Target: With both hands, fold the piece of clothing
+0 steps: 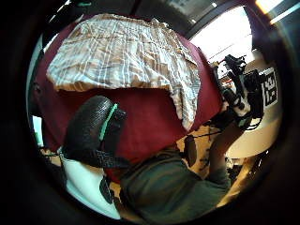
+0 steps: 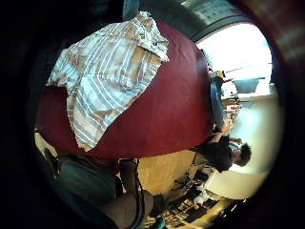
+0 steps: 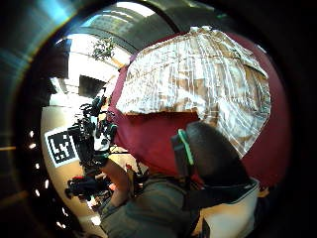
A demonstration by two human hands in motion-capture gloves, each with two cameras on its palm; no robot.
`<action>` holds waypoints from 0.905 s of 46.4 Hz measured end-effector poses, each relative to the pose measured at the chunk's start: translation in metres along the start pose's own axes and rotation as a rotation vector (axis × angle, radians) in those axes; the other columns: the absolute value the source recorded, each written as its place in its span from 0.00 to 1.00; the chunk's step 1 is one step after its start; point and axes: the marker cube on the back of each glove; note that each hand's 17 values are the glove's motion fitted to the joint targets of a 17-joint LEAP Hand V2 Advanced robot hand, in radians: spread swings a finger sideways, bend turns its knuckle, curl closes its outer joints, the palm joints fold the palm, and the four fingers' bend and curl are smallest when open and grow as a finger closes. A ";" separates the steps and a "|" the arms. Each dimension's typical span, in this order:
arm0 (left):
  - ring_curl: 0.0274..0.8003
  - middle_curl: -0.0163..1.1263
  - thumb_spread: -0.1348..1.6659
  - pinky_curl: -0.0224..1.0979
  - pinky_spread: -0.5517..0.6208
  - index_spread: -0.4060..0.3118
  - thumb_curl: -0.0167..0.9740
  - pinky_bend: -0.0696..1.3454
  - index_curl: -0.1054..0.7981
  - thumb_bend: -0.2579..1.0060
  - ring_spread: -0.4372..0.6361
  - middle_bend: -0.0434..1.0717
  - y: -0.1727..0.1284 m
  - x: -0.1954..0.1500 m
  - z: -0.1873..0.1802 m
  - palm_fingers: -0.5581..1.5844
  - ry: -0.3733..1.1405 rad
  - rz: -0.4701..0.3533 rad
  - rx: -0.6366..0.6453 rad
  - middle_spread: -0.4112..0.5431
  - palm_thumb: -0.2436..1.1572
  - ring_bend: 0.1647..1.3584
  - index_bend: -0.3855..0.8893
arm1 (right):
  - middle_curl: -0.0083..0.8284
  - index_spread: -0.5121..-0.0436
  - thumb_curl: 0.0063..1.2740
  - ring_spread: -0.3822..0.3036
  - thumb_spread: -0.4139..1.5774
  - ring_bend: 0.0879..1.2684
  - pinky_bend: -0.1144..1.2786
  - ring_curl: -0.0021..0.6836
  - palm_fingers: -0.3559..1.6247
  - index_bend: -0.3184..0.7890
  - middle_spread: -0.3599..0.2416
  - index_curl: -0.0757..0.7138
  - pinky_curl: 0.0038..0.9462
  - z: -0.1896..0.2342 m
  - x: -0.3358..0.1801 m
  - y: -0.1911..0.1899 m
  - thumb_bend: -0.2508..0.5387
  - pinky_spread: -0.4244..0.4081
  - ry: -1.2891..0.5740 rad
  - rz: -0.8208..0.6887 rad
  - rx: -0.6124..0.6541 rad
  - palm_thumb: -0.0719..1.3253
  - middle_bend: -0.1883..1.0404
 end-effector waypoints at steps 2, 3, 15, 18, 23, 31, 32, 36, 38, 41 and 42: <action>0.34 0.32 0.71 0.25 0.69 0.41 0.26 0.33 0.38 0.23 0.49 0.24 0.000 0.002 0.002 0.48 0.003 0.004 -0.006 0.38 0.43 0.32 0.41 | 0.31 0.35 0.19 0.79 0.83 0.11 0.46 0.31 0.32 0.43 0.62 0.44 0.31 0.000 0.002 0.005 0.53 0.83 0.003 0.001 -0.024 0.38 0.30; 0.35 0.32 0.71 0.25 0.69 0.41 0.26 0.33 0.39 0.22 0.49 0.24 0.000 0.003 0.003 0.48 0.003 0.007 -0.013 0.38 0.43 0.32 0.41 | 0.31 0.35 0.19 0.79 0.83 0.12 0.46 0.31 0.32 0.42 0.62 0.44 0.32 0.000 0.003 0.007 0.52 0.83 0.006 0.003 -0.036 0.37 0.29; 0.37 0.34 0.71 0.28 0.69 0.41 0.29 0.33 0.40 0.19 0.49 0.23 -0.015 0.009 0.048 0.47 -0.024 0.021 -0.117 0.38 0.45 0.32 0.40 | 0.33 0.36 0.21 0.80 0.79 0.15 0.52 0.36 0.28 0.38 0.62 0.42 0.36 0.048 0.032 -0.008 0.40 0.82 0.010 0.041 -0.143 0.39 0.29; 0.37 0.35 0.71 0.28 0.69 0.42 0.30 0.34 0.41 0.19 0.49 0.23 -0.019 0.010 0.060 0.47 -0.041 0.015 -0.171 0.38 0.46 0.32 0.40 | 0.34 0.37 0.22 0.80 0.77 0.16 0.53 0.38 0.27 0.38 0.63 0.41 0.37 0.064 0.038 -0.014 0.38 0.81 0.009 0.055 -0.177 0.40 0.30; 0.38 0.36 0.70 0.30 0.69 0.43 0.31 0.35 0.40 0.19 0.50 0.23 -0.022 0.010 0.076 0.45 -0.056 -0.003 -0.250 0.39 0.46 0.33 0.39 | 0.35 0.38 0.23 0.80 0.75 0.17 0.56 0.39 0.26 0.38 0.63 0.39 0.38 0.074 0.037 -0.009 0.34 0.80 -0.011 0.062 -0.256 0.41 0.30; 0.39 0.37 0.70 0.32 0.69 0.46 0.32 0.38 0.39 0.19 0.52 0.22 -0.009 0.004 0.063 0.43 -0.163 -0.074 -0.362 0.41 0.47 0.34 0.38 | 0.36 0.39 0.24 0.81 0.73 0.20 0.58 0.41 0.25 0.39 0.65 0.38 0.38 0.094 0.033 -0.016 0.29 0.79 -0.035 0.027 -0.281 0.43 0.30; 0.39 0.37 0.70 0.32 0.69 0.46 0.32 0.38 0.39 0.19 0.52 0.22 -0.010 0.002 0.067 0.43 -0.171 -0.074 -0.367 0.42 0.47 0.34 0.38 | 0.36 0.40 0.24 0.81 0.73 0.20 0.58 0.41 0.25 0.39 0.65 0.38 0.39 0.091 0.030 -0.014 0.29 0.79 -0.033 0.018 -0.267 0.43 0.30; 0.40 0.37 0.70 0.33 0.69 0.47 0.32 0.39 0.39 0.19 0.53 0.22 -0.026 -0.006 0.087 0.42 -0.186 -0.031 -0.301 0.43 0.48 0.35 0.38 | 0.36 0.40 0.24 0.81 0.72 0.20 0.59 0.41 0.24 0.40 0.65 0.38 0.39 0.093 0.027 -0.009 0.29 0.79 -0.007 0.044 -0.295 0.43 0.30; 0.40 0.37 0.70 0.33 0.69 0.47 0.33 0.40 0.39 0.20 0.54 0.22 -0.032 -0.006 0.094 0.42 -0.174 -0.013 -0.275 0.43 0.49 0.35 0.39 | 0.36 0.41 0.25 0.80 0.72 0.20 0.58 0.41 0.25 0.43 0.65 0.40 0.38 0.097 0.029 -0.008 0.30 0.78 0.005 0.073 -0.321 0.45 0.29; 0.40 0.38 0.71 0.34 0.69 0.48 0.33 0.40 0.38 0.20 0.54 0.22 -0.022 -0.002 0.096 0.41 -0.122 -0.024 -0.353 0.43 0.50 0.35 0.39 | 0.36 0.39 0.26 0.79 0.73 0.21 0.56 0.42 0.29 0.47 0.63 0.43 0.37 0.101 0.029 -0.013 0.32 0.78 -0.020 0.070 -0.288 0.48 0.29; 0.40 0.38 0.71 0.34 0.69 0.48 0.33 0.40 0.38 0.20 0.54 0.23 -0.018 0.000 0.095 0.41 -0.098 -0.031 -0.386 0.43 0.50 0.36 0.39 | 0.36 0.39 0.26 0.78 0.73 0.20 0.56 0.41 0.29 0.47 0.62 0.43 0.37 0.101 0.029 -0.015 0.32 0.77 -0.032 0.068 -0.262 0.49 0.29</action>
